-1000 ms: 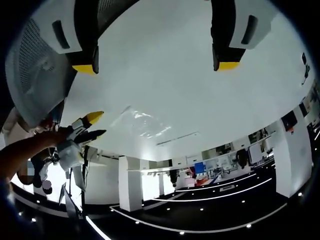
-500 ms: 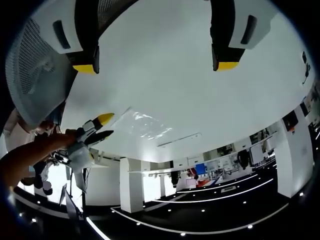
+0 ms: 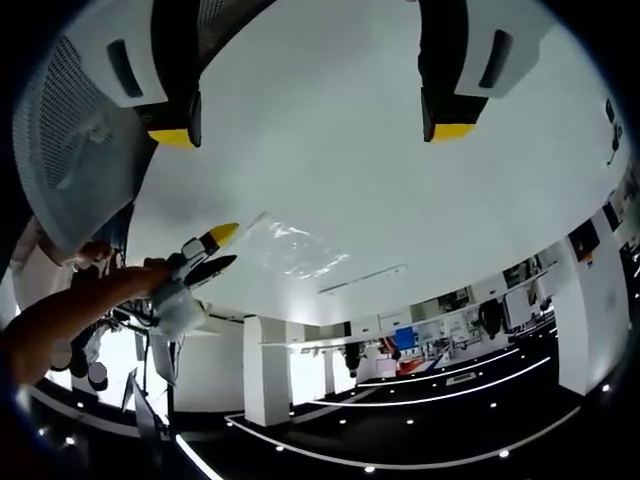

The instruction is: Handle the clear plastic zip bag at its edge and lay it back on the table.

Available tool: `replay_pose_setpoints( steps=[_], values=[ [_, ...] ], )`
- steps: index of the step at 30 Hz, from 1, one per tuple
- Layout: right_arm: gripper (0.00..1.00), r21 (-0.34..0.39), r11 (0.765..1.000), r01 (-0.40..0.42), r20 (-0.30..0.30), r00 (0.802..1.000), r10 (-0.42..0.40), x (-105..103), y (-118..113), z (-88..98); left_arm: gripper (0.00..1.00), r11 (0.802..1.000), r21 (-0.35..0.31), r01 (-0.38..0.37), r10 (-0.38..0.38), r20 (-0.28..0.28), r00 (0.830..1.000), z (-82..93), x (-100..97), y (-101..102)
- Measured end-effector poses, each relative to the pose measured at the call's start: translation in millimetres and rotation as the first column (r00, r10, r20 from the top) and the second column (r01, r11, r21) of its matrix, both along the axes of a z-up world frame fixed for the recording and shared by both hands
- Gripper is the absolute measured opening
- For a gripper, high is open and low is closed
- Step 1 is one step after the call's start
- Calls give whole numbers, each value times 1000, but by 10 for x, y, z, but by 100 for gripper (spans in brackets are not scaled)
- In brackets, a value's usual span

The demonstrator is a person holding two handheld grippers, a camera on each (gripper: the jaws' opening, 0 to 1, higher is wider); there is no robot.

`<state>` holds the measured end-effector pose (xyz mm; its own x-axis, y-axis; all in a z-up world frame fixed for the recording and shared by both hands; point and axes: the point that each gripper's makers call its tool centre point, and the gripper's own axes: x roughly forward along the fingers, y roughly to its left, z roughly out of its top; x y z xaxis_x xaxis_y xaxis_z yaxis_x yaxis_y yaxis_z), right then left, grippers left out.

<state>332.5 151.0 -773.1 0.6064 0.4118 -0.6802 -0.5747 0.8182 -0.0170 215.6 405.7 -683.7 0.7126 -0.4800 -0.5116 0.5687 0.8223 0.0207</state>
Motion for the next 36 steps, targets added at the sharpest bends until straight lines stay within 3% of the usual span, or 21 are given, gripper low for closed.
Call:
replay_pose_setpoints(
  steps=[11,25,28,30,36],
  values=[
    [55,-7,1000,-3,-49,999,3,-22,8,-87,88,1000,6,-7,7,-4,1000,-11,-19,63],
    [32,47,996,-82,-97,992,86,-102,307,-79,86,1000,17,4,-4,-9,1000,-12,-35,39],
    [26,9,993,-119,-81,990,119,-74,289,-68,86,1000,19,5,-4,-8,1000,-6,-48,33],
    [26,-3,991,-132,-48,990,131,-27,291,-33,85,1000,19,2,-2,-7,1000,-6,-57,38],
    [25,-74,986,-150,-38,988,148,-11,174,-39,83,1000,30,5,-5,-9,1000,-10,-91,52]
  ],
)
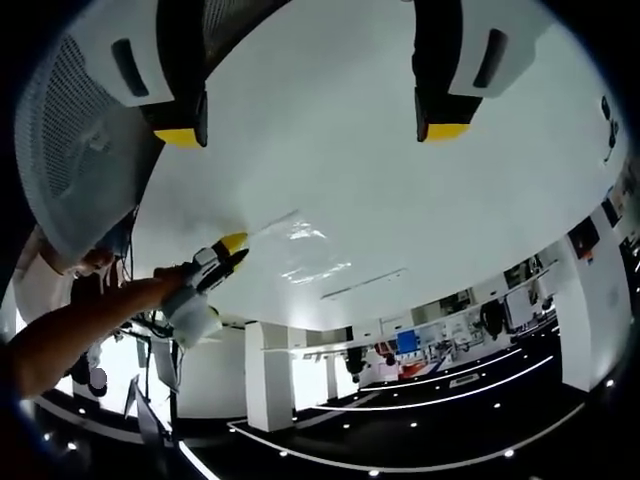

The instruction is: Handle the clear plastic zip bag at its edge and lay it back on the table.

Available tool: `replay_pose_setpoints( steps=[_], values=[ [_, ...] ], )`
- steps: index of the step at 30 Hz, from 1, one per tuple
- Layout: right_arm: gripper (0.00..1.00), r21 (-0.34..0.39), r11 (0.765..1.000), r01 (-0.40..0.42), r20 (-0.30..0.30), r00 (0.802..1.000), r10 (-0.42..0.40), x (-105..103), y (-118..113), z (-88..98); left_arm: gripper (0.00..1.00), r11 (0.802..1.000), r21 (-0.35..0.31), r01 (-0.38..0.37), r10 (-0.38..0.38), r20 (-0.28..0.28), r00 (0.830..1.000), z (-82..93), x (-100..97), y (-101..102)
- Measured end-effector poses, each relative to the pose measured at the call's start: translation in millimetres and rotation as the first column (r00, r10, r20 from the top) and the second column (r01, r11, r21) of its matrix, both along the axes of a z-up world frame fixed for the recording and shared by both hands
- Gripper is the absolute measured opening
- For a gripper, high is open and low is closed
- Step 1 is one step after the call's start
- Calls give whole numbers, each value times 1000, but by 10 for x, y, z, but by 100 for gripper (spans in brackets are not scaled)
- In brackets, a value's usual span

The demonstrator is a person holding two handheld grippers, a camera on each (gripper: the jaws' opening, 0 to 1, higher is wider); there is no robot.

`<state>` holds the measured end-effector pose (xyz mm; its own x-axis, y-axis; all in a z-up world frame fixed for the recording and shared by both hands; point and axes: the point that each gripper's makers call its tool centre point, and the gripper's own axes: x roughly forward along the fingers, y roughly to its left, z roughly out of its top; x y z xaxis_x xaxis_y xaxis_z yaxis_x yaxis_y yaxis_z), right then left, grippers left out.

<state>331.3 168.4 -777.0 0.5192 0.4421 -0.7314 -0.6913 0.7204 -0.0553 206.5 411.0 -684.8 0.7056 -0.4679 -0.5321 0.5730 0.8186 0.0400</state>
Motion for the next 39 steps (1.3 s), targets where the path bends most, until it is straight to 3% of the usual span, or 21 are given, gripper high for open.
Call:
replay_pose_setpoints(
  steps=[7,12,18,29,33,36,39],
  values=[
    [22,-40,998,-50,-21,999,49,-3,-28,-47,83,1000,7,-8,8,4,1000,4,2,37],
    [8,-39,991,-124,-54,991,122,-54,48,-63,82,1000,16,1,-1,-2,1000,-23,-23,34],
    [7,-37,989,-140,-90,987,136,-61,45,-54,82,1000,14,-2,2,-2,1000,-21,-18,33],
    [0,-73,972,-222,-60,974,218,-109,97,-47,80,1000,26,6,-6,8,1000,8,38,-17],
    [0,-122,947,-298,-34,954,296,-125,122,-42,80,999,33,12,-13,9,1000,9,40,-22],
    [0,-115,948,-297,-37,955,295,-181,146,-19,80,999,41,19,-19,7,1000,8,33,-29],
    [0,-131,931,-340,-31,940,339,-219,164,-14,80,999,46,20,-20,6,1000,9,38,-26]
  ],
)
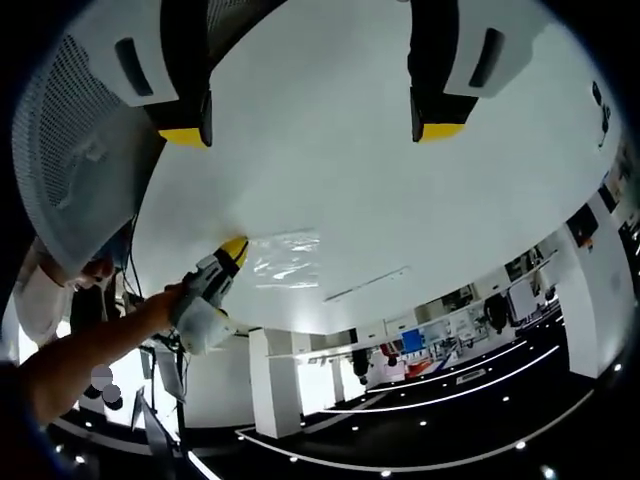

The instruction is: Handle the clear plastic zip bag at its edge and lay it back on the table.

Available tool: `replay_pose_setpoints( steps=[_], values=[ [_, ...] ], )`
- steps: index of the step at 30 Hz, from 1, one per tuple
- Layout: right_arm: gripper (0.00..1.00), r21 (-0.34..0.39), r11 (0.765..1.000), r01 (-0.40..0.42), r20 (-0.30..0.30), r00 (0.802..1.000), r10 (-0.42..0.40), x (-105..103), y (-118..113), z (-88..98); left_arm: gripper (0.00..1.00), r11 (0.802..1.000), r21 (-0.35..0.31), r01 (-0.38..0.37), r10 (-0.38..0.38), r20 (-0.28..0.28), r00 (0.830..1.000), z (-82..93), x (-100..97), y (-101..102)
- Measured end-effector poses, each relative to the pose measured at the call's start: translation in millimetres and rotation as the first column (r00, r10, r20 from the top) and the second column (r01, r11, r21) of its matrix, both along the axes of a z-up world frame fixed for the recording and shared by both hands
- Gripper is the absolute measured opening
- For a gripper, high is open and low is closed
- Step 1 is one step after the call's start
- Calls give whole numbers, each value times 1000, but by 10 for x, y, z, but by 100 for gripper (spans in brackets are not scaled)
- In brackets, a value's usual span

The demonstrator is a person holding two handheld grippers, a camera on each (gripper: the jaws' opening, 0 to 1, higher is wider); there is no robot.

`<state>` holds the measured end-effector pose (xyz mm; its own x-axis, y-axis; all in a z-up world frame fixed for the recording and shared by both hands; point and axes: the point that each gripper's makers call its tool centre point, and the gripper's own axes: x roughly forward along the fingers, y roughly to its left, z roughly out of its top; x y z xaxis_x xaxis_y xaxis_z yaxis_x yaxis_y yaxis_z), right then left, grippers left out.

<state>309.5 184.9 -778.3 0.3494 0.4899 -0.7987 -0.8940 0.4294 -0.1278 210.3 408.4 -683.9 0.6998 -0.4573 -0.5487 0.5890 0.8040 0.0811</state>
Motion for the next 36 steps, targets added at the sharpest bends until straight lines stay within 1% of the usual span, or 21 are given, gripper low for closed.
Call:
replay_pose_setpoints(
  steps=[5,8,13,24,27,32,34,35,36],
  values=[
    [0,-10,996,-83,21,996,83,-101,83,62,80,1000,5,6,-6,0,1000,5,24,-8],
    [0,-15,994,-113,22,993,113,-125,103,76,80,1000,9,15,-15,3,1000,13,42,-27],
    [0,-20,990,-141,34,989,142,-164,162,148,79,1000,12,24,-24,2,1000,20,44,-55],
    [0,-27,978,-208,69,975,209,-159,260,299,79,999,13,32,-32,4,999,18,33,-68],
    [0,-32,976,-213,72,974,215,-163,268,309,79,999,12,32,-32,6,999,23,34,-78],
    [0,-47,976,-214,55,975,216,-193,234,257,79,999,9,32,-32,9,999,37,15,-92],
    [0,-38,983,-179,46,983,180,-188,214,235,79,1000,7,31,-31,8,1000,34,7,-86],
    [0,-35,992,-120,27,992,121,-165,171,199,79,1000,7,30,-30,8,1000,35,3,-85],
    [0,-27,996,-90,1,996,90,-179,162,177,79,1000,7,29,-29,8,1000,38,-4,-85]
  ],
)
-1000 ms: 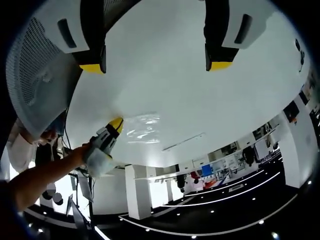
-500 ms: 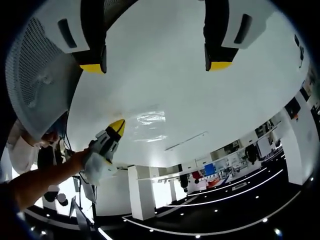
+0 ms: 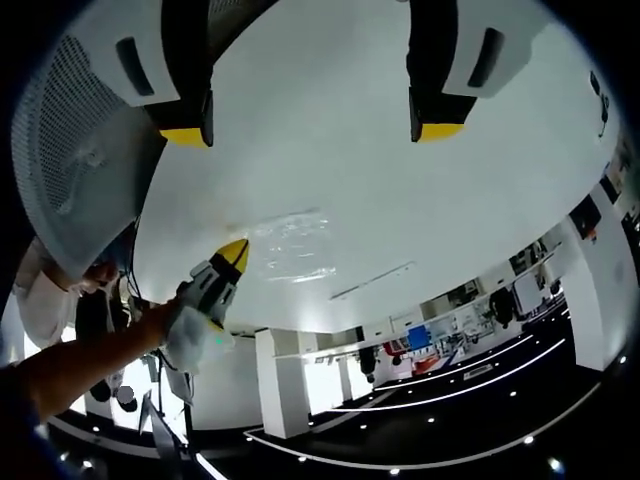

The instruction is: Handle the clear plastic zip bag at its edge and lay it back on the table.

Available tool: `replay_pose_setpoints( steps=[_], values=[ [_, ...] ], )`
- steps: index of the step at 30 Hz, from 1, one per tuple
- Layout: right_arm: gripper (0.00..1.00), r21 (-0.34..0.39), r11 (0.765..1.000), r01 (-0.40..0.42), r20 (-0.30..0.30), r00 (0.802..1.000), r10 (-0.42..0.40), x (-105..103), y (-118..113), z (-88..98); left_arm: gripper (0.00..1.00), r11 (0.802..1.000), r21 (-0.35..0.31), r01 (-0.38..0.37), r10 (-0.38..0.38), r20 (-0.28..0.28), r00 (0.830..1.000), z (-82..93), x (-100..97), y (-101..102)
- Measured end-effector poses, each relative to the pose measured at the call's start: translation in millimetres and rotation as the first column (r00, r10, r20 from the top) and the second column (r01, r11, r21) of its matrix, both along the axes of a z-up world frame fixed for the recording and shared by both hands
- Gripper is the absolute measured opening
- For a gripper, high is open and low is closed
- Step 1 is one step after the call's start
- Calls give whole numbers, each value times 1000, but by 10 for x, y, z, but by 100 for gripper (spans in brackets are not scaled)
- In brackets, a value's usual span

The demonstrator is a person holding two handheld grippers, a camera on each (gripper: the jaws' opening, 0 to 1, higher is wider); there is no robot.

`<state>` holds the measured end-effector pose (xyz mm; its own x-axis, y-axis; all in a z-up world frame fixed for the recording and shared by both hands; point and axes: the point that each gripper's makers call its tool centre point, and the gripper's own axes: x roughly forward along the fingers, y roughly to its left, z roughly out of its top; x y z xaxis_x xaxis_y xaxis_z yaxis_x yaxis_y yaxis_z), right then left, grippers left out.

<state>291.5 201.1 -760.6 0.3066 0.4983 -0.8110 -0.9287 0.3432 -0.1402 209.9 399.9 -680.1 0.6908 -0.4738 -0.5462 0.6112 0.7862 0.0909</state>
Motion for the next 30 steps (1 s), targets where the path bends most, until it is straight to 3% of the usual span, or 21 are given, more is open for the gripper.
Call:
replay_pose_setpoints(
  steps=[1,3,6,8,15,20,23,30],
  values=[
    [0,2,1000,28,-16,999,-28,0,-12,-16,79,1000,-1,-1,1,-1,1000,-2,-1,4],
    [0,11,1000,16,28,999,-16,80,-24,-10,79,1000,-2,-2,2,-2,1000,-6,-6,10],
    [19,34,996,84,-20,996,-83,71,-24,-40,79,1000,-3,-4,4,-3,1000,-19,-7,25],
    [16,27,998,62,-1,998,-62,90,-29,-45,79,1000,-3,-5,5,-3,1000,-22,-12,32],
    [18,27,996,90,-33,996,-89,79,-11,-115,79,1000,-3,-7,7,-2,1000,-29,0,44],
    [18,21,991,133,-60,990,-131,94,-48,-208,79,1000,2,-5,5,-2,1000,-11,-19,33],
    [15,47,983,178,-110,979,-172,54,-61,-189,79,1000,4,-9,9,1,1000,-6,-22,56],
    [11,33,987,157,-116,982,-152,65,-38,-218,79,1000,9,-11,12,-7,1000,-21,-27,71]
  ],
)
